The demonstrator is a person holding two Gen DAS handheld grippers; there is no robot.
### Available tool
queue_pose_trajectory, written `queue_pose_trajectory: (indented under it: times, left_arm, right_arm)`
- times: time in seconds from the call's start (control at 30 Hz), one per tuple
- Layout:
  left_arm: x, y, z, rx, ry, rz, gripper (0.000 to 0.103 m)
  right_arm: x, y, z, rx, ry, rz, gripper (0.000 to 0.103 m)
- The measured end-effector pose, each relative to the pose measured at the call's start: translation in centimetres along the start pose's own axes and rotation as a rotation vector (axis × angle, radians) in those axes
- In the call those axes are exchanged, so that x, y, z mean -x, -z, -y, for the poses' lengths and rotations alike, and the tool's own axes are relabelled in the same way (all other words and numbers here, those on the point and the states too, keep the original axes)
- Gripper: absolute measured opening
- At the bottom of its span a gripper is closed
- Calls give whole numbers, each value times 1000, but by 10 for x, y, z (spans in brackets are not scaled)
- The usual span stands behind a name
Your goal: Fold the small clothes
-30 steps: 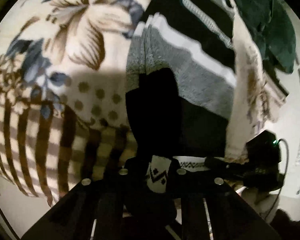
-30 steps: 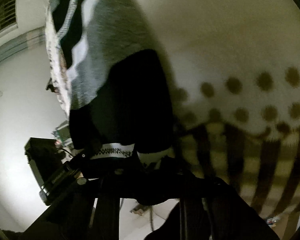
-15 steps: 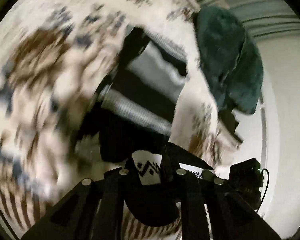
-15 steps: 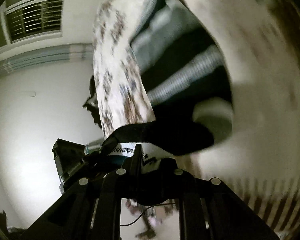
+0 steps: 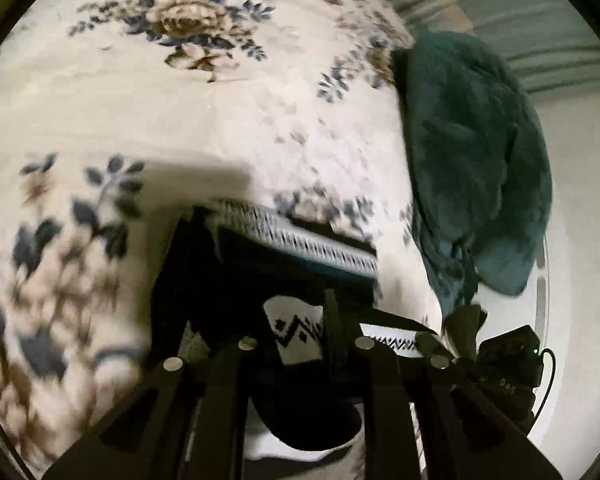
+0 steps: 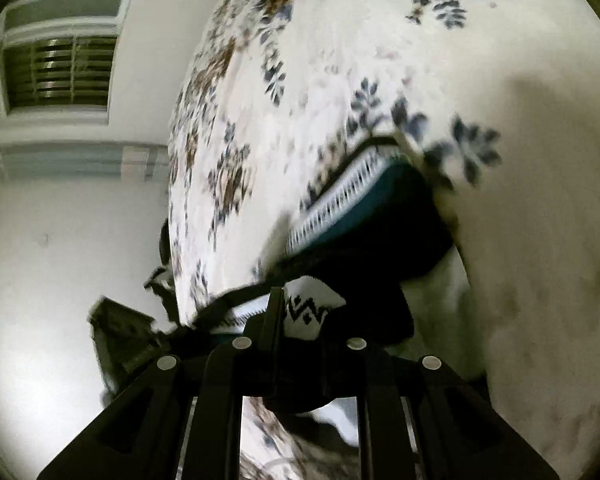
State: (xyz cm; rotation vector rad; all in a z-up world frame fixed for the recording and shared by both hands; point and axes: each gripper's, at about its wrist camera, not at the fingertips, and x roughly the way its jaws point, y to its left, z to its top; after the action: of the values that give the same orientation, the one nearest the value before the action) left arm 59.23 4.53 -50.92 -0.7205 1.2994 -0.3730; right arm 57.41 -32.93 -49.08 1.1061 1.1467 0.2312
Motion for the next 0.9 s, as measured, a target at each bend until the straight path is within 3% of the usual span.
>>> queue_pose_trajectory:
  times: [0.1, 0.17, 0.2, 0.27, 0.3, 0.43, 0.53, 0.63, 0.73, 0.8, 0.9]
  left_arm:
    - [-14, -22, -15, 64, 42, -25, 17]
    - [-19, -29, -24, 87, 62, -45, 23]
    - [-20, -30, -28, 92, 74, -60, 29]
    - [-18, -27, -35, 96, 111, -64, 60]
    - [-15, -25, -39, 104, 127, -50, 63]
    - [-1, -23, -53, 126, 157, -11, 64]
    - [4, -23, -46, 82, 146, -2, 64]
    - [-6, -27, -29, -29, 33, -29, 64]
    - [-29, -44, -20, -64, -18, -42, 64]
    - [-48, -65, -25, -16, -1, -35, 64]
    - [-62, -100, -40, 87, 14, 0, 64]
  right_arm:
    - [-18, -34, 4, -51, -25, 14, 25]
    - [-17, -48, 1, -45, -24, 44, 43]
    - [-13, -52, -3, -25, -21, 65, 57]
    - [-3, -51, -9, 34, 1, 90, 66]
    - [0, -48, -10, 58, 22, 96, 69]
    - [3, -27, -2, 123, 137, 55, 70]
    - [-10, -8, 9, 136, 147, -39, 70]
    - [-33, 4, 4, 205, 189, -120, 70]
    - [-75, -2, -10, 271, 207, -206, 70]
    - [-100, -21, -19, 277, 221, -198, 70]
    - [-100, -60, -30, 225, 208, -15, 70]
